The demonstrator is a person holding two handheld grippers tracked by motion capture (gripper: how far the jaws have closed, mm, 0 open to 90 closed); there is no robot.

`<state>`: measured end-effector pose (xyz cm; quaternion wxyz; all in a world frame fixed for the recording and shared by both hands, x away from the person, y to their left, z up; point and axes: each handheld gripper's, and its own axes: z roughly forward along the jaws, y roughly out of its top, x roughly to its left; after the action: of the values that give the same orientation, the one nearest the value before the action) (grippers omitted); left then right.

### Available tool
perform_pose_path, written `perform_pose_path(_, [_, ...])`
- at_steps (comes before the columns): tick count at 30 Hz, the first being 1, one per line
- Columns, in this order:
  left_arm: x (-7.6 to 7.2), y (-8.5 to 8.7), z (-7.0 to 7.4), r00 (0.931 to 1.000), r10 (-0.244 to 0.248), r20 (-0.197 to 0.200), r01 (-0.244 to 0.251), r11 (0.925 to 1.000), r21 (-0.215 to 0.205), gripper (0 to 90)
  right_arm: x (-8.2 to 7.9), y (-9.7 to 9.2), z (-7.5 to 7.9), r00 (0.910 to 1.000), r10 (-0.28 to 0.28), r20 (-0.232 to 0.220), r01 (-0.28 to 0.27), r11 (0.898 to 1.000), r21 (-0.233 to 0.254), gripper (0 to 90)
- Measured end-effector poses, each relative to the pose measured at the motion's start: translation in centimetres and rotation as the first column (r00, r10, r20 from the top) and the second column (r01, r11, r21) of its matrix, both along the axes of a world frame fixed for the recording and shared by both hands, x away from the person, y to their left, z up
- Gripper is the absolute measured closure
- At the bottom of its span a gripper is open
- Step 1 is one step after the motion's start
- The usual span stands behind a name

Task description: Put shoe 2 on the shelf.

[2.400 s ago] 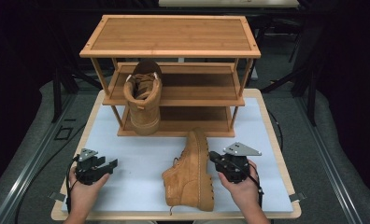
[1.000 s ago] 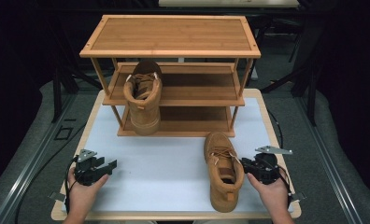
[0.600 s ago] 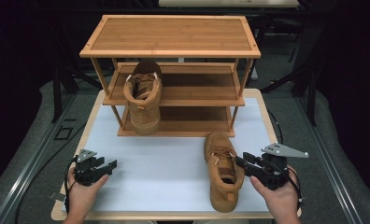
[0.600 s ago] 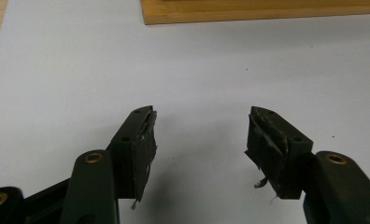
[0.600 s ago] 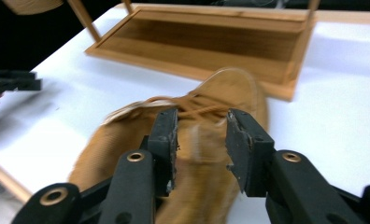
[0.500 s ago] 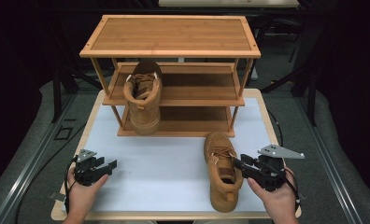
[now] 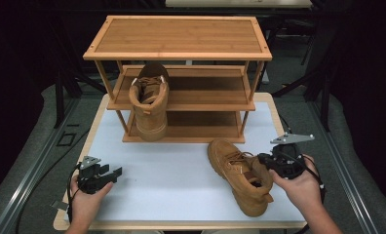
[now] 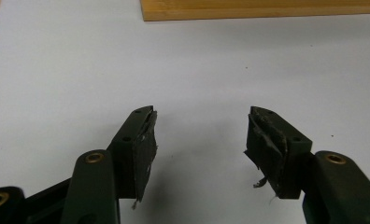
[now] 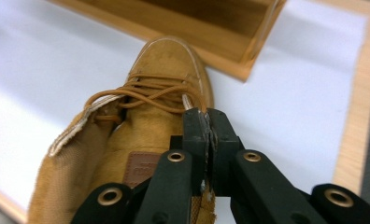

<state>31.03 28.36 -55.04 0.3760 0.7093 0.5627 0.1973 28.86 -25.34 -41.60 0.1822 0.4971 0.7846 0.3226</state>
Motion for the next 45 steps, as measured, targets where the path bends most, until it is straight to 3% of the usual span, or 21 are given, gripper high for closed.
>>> perform_pose_path(4, [0.1,0.0,-0.1,1.0,-0.001,-0.009,0.001,1.0,-0.001,42.1,0.9,0.6,1.0,0.9933,0.054,-0.102,-0.06,0.996,-0.065,81.2])
perform_pose_path(6, [0.1,-0.1,-0.1,0.9998,-0.008,-0.016,0.008,1.0,0.002,42.1,1.3,1.1,1.5,0.9854,0.067,-0.156,-0.084,0.991,-0.105,76.1])
perform_pose_path(9, [0.1,-0.1,-0.2,0.9999,-0.006,-0.009,0.006,1.0,0.001,42.0,1.7,1.8,1.4,0.9637,0.055,-0.261,-0.107,0.976,-0.19,71.0])
perform_pose_path(11, [0.1,-0.1,-0.2,0.9999,-0.005,-0.009,0.005,1.0,0.001,42.0,1.8,2.0,1.1,0.9529,0.035,-0.301,-0.112,0.964,-0.241,70.0])
perform_pose_path(14, [0.1,-0.1,-0.3,0.9999,-0.004,-0.014,0.004,1.0,0.0,42.0,1.8,2.2,0.4,0.929,0.005,-0.37,-0.113,0.956,-0.272,67.9])
perform_pose_path(20, [0.1,-0.3,-0.3,0.9998,-0.014,-0.017,0.014,0.9999,0.004,42.0,2.3,2.2,-0.4,0.8783,-0.05,-0.475,-0.101,0.953,-0.287,64.9])
perform_pose_path(22, [0.1,-0.3,-0.3,0.9997,-0.014,-0.018,0.014,0.9999,0.006,41.9,2.6,2.2,-0.5,0.8609,-0.056,-0.506,-0.099,0.957,-0.274,66.7])
perform_pose_path(24, [0.1,-0.3,-0.4,0.9998,-0.012,-0.019,0.012,0.9999,0.003,42.0,2.9,2.2,-0.6,0.854,-0.059,-0.517,-0.101,0.956,-0.275,67.5])
perform_pose_path(25, [0.1,-0.3,-0.4,0.9997,-0.012,-0.019,0.012,0.9999,0.003,42.0,3.0,2.3,-0.7,0.8461,-0.065,-0.529,-0.099,0.956,-0.276,68.0])
perform_pose_path(29, [0.1,-0.3,-0.4,0.9997,-0.012,-0.021,0.012,0.9999,0.002,41.9,3.2,2.6,-1.2,0.8356,-0.076,-0.544,-0.105,0.95,-0.294,71.0])
perform_pose_path(30, [0.2,-0.3,-0.4,0.9997,-0.011,-0.021,0.011,0.9999,0.003,42.0,3.3,2.6,-1.2,0.828,-0.078,-0.555,-0.102,0.953,-0.285,71.7])
perform_pose_path(32, [0.2,-0.3,-0.4,0.9997,-0.012,-0.023,0.012,0.9999,0.002,41.9,3.4,2.7,-1.2,0.8244,-0.103,-0.556,-0.087,0.948,-0.305,73.2])
perform_pose_path(33, [0.2,-0.3,-0.4,0.9997,-0.012,-0.022,0.012,0.9999,0.002,42.0,3.5,2.6,-1.2,0.8163,-0.099,-0.569,-0.089,0.952,-0.293,73.5])
perform_pose_path(35, [0.1,-0.3,-0.4,0.9997,-0.012,-0.022,0.012,0.9999,0.003,42.0,3.7,2.6,-1.3,0.8122,-0.11,-0.573,-0.091,0.947,-0.309,74.2])
perform_pose_path(36, [0.1,-0.3,-0.4,0.9997,-0.011,-0.021,0.011,0.9999,0.0,41.9,3.8,2.5,-1.2,0.7979,-0.098,-0.595,-0.094,0.955,-0.283,74.6])
perform_pose_path(38, [0.1,-0.2,-0.4,0.9998,-0.006,-0.021,0.006,1.0,-0.002,41.9,4.1,2.5,-1.1,0.7751,-0.081,-0.627,-0.105,0.961,-0.255,75.3])
perform_pose_path(39, [0.1,-0.2,-0.4,0.9997,-0.008,-0.024,0.008,1.0,-0.002,41.9,4.1,2.5,-1.1,0.7719,-0.091,-0.629,-0.1,0.96,-0.261,75.8])
perform_pose_path(40, [0.2,-0.1,-0.4,0.9997,-0.008,-0.024,0.008,1.0,-0.002,42.0,4.2,2.5,-1.1,0.7651,-0.098,-0.636,-0.089,0.963,-0.254,76.3])
perform_pose_path(41, [0.2,-0.1,-0.4,0.9997,-0.006,-0.023,0.006,1.0,-0.004,42.0,4.2,2.4,-1.1,0.7641,-0.1,-0.637,-0.074,0.968,-0.241,76.7])
perform_pose_path(44, [0.2,0.0,-0.4,0.9996,-0.007,-0.028,0.007,0.9999,-0.009,42.0,4.4,1.9,-1.2,0.725,-0.086,-0.683,-0.047,0.984,-0.173,77.4])
perform_pose_path(45, [0.2,-0.1,-0.5,0.9997,-0.003,-0.023,0.003,1.0,-0.009,41.9,4.4,1.8,-1.2,0.7165,-0.076,-0.693,-0.038,0.988,-0.147,77.6])
